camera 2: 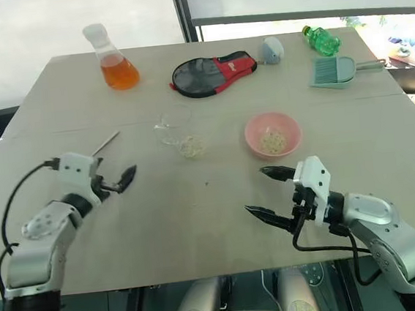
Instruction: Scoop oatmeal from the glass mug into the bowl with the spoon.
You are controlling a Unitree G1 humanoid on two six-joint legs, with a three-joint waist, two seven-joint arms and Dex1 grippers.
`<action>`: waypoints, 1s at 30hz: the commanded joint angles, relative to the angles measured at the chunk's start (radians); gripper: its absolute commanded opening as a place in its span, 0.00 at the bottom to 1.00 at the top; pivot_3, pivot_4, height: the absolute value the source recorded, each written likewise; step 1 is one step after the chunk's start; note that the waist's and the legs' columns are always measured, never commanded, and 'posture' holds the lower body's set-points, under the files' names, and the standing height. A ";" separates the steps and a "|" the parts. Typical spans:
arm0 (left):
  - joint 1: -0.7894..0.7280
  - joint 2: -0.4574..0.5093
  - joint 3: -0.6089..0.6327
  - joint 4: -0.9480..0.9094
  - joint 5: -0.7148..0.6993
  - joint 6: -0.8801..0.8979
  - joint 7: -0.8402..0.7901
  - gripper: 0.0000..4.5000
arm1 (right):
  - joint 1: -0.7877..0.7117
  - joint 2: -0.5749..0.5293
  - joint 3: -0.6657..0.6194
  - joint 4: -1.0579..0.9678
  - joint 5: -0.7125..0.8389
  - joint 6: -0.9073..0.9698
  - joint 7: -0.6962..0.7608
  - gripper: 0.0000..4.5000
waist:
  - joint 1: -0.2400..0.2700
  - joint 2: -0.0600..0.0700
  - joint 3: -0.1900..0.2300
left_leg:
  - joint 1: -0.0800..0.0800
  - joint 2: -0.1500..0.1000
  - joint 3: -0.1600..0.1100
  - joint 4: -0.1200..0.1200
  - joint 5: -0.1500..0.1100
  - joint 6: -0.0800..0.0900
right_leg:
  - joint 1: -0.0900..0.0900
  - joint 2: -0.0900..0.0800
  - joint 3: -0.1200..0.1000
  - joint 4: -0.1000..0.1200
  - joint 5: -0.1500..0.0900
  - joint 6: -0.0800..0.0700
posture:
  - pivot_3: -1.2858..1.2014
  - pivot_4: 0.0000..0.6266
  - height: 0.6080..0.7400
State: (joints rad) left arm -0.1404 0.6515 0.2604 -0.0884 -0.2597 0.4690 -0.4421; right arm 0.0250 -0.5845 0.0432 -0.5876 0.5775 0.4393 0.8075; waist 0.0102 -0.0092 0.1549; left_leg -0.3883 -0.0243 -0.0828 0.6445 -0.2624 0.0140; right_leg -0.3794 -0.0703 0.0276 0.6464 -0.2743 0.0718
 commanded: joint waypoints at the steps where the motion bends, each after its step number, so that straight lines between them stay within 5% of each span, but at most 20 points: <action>1: -0.168 0.092 -0.015 0.192 0.028 0.036 -0.057 1.00 | -0.052 0.019 0.023 -0.032 0.023 0.034 -0.026 1.00 | 0.001 -0.002 0.002 | -0.003 -0.001 -0.001 0.000 0.001 -0.001 | -0.002 0.000 -0.002 0.000 0.000 0.000 | 0.52 0.24 1.00; 8: -0.370 0.201 -0.080 0.490 0.101 -0.006 -0.143 1.00 | -0.016 0.021 0.016 -0.013 -0.019 0.002 -0.039 1.00 | -0.004 -0.004 0.003 | -0.011 -0.006 -0.003 0.003 0.003 -0.005 | -0.007 -0.002 -0.003 0.000 0.000 0.000 | 0.52 0.24 1.00; 16: -0.417 0.251 -0.138 0.699 0.145 0.002 -0.269 1.00 | 0.005 0.041 0.006 -0.015 -0.042 -0.019 -0.070 1.00 | -0.024 -0.005 0.004 | -0.010 -0.005 -0.004 0.005 0.003 -0.004 | -0.010 -0.001 -0.003 0.009 0.000 0.000 | 0.52 0.24 1.00; 21: -0.456 0.273 -0.144 0.841 0.154 0.007 -0.315 0.63 | 0.012 0.045 0.005 -0.007 -0.051 -0.032 -0.079 1.00 | -0.030 -0.005 0.004 | -0.007 -0.005 -0.003 0.007 0.003 -0.003 | -0.010 0.000 -0.002 0.016 0.000 0.000 | 0.52 0.24 1.00; 27: -0.492 0.297 -0.161 0.963 0.181 -0.025 -0.331 0.01 | 0.006 0.046 -0.002 0.003 -0.052 -0.038 -0.077 1.00 | -0.052 -0.004 0.004 | -0.005 -0.004 -0.003 0.007 0.003 -0.004 | -0.010 0.001 -0.002 0.019 0.000 0.000 | 0.52 0.24 1.00; 30: -0.494 0.296 -0.147 0.983 0.177 -0.043 -0.308 0.01 | 0.006 0.043 -0.007 0.009 -0.052 -0.041 -0.072 1.00 | -0.054 -0.004 0.004 | -0.004 -0.004 -0.002 0.007 0.003 -0.004 | -0.010 0.001 0.000 0.019 0.000 0.000 | 0.52 0.24 1.00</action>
State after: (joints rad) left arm -0.6534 0.9277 0.1093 0.8498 -0.1148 0.4224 -0.7792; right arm 0.0370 -0.5409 0.0604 -0.5664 0.5184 0.4224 0.7323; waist -0.0435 -0.0135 0.1589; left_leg -0.3926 -0.0284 -0.0846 0.6514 -0.2595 0.0104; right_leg -0.3893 -0.0699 0.0272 0.6656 -0.2743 0.0722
